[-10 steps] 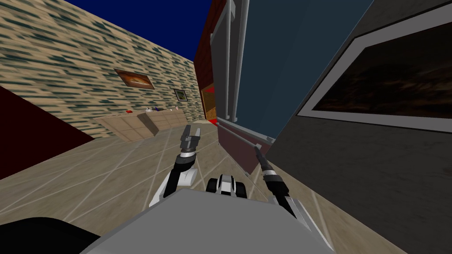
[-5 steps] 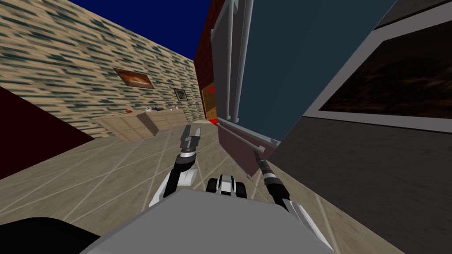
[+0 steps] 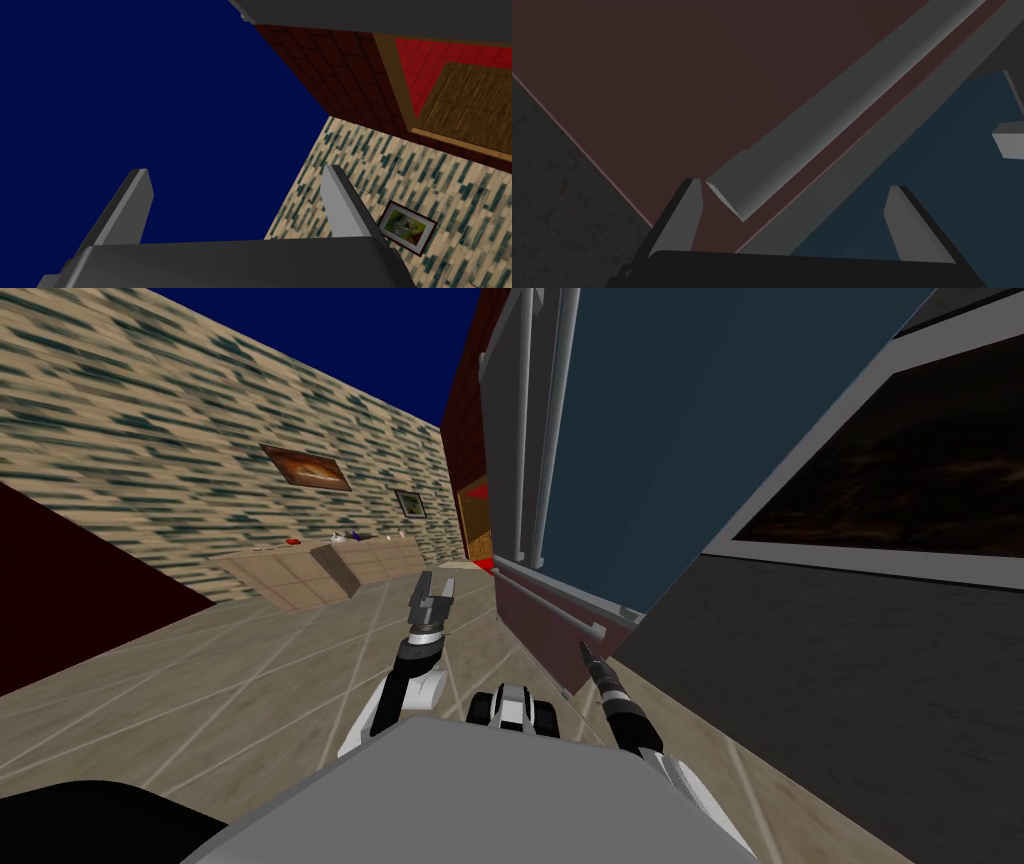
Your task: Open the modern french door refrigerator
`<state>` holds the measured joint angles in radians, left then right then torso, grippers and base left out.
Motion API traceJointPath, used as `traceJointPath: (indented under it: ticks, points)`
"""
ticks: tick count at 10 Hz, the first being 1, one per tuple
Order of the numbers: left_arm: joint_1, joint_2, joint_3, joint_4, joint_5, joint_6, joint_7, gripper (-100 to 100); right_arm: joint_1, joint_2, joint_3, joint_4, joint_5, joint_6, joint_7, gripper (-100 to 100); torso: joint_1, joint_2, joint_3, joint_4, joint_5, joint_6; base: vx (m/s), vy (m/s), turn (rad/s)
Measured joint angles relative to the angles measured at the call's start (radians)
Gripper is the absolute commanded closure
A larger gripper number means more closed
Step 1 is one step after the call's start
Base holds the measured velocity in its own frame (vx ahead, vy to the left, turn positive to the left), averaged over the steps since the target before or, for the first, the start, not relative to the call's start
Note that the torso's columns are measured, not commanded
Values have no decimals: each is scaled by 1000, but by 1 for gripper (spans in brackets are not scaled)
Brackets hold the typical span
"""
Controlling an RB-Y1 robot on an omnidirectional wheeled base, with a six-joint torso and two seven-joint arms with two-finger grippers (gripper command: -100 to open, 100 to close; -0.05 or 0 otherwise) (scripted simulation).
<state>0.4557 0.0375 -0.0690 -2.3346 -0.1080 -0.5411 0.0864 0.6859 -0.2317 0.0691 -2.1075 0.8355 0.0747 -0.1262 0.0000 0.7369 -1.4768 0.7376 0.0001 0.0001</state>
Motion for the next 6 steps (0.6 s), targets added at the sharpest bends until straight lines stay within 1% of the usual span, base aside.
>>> traceJointPath:
  ticks: [1, 2, 3, 4, 6]
  points:
    - [0, 0, 0, 0, 0, 0, 0, 0, 0, 9, 2, 7, 31, 9, 2, -100, 0, 2, 1, 0, 0, 0, 53, 28, 14]
    - [0, 0, 0, 0, 0, 0, 0, 0, 9, 8, 3, 23, 60, 29, 1, -100, 0, 1, 1, 0, 0, 0, 59, 28, 4]
    - [0, 0, 0, 0, 0, 0, 0, 0, 11, 8, 2, 37, 90, 48, -1, -100, 0, 1, 1, 0, 0, 0, 29, 14, 0]
    - [0, 0, 0, 0, 0, 0, 0, 0, 12, 8, 5, 38, 121, 61, -1, -100, 0, 2, 1, 1, 0, 0, 57, 23, 12]
    - [0, 0, 0, 0, 0, 0, 0, 0, 33, 9, 19, 48, 187, 115, -1, -100, 0, 0, 0, 0, 0, 0, 48, 16, 1]
